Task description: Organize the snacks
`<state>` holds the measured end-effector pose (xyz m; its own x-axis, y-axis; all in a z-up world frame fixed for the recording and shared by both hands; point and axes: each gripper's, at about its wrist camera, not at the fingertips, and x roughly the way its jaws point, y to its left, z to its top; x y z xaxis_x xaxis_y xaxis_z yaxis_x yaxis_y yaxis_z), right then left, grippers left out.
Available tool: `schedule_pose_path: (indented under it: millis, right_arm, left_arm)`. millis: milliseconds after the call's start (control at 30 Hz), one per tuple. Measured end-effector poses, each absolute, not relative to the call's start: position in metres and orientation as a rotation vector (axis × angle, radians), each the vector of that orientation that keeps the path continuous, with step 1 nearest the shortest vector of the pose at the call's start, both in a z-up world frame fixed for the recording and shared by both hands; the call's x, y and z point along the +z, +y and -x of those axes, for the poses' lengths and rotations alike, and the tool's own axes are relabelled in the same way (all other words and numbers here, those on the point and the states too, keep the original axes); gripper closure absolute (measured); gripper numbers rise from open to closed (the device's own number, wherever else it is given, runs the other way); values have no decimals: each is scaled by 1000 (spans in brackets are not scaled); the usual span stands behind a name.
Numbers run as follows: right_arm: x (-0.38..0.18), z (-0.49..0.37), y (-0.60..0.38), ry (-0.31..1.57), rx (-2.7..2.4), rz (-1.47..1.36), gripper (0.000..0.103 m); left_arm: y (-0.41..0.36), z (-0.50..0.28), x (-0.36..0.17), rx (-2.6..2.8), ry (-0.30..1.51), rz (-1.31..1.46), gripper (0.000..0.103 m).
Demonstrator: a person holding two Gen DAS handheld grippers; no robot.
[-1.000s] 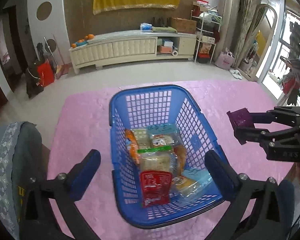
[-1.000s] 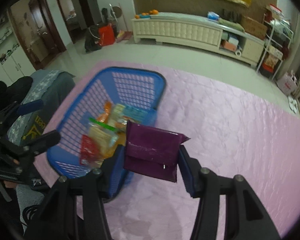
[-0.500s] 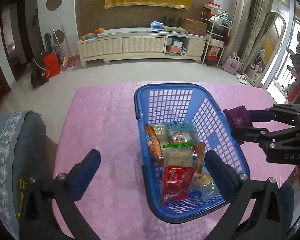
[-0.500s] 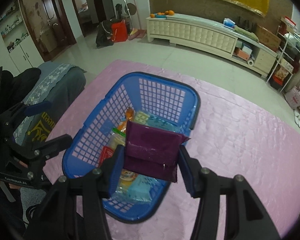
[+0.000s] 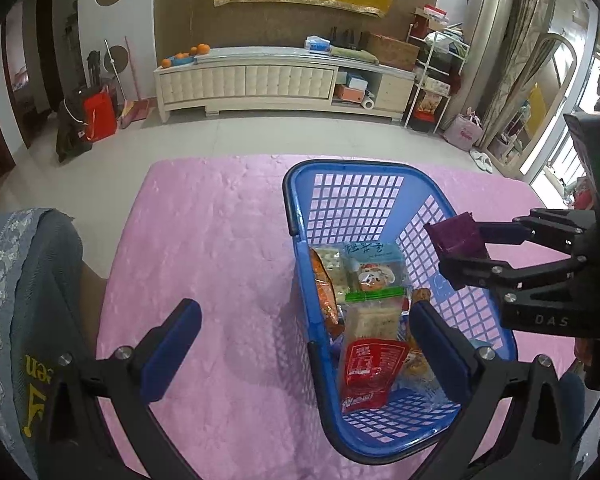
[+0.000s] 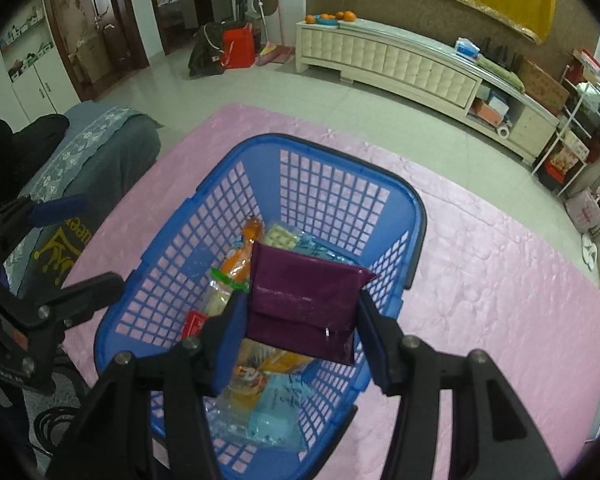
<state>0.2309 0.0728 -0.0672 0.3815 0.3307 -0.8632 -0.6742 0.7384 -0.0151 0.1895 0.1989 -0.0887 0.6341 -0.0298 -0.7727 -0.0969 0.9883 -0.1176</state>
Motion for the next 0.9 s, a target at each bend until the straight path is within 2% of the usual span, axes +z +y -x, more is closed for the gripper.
schedule_pose_path:
  millis: [33,133,267,600,900]
  right_arm:
    - [-68,-232,73,990,662,399,43]
    - [-73,-234,75,997,644,422,26]
    - [-72,-231,70,963,625,432,16]
    - [-55,-205,33,919,612,369,12]
    - [-30,-150,-18,795,506,300,10]
  left_arm:
    - [198,-189,-89,40,886,151,0]
    - [197,-189,-89,31,885,152,0]
    - [194,-187,-90,33,888,146,0]
    - [167,-162,-87,22,870,154,0]
    - [126,-107,-68,58,762,178,0]
